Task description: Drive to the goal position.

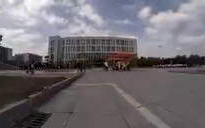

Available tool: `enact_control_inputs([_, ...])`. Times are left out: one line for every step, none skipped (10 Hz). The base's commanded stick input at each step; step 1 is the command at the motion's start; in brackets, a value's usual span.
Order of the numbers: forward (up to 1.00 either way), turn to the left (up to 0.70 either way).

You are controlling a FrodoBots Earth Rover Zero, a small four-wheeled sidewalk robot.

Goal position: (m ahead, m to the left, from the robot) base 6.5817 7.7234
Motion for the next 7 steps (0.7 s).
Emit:
enact_control_inputs([1.0,0.02])
enact_control_inputs([1.0,0.02])
enact_control_inputs([1.0,0.02])
enact_control_inputs([1.0,0.02])
enact_control_inputs([1.0,0.02])
enact_control_inputs([1.0,0.02])
enact_control_inputs([1.0,0.02])
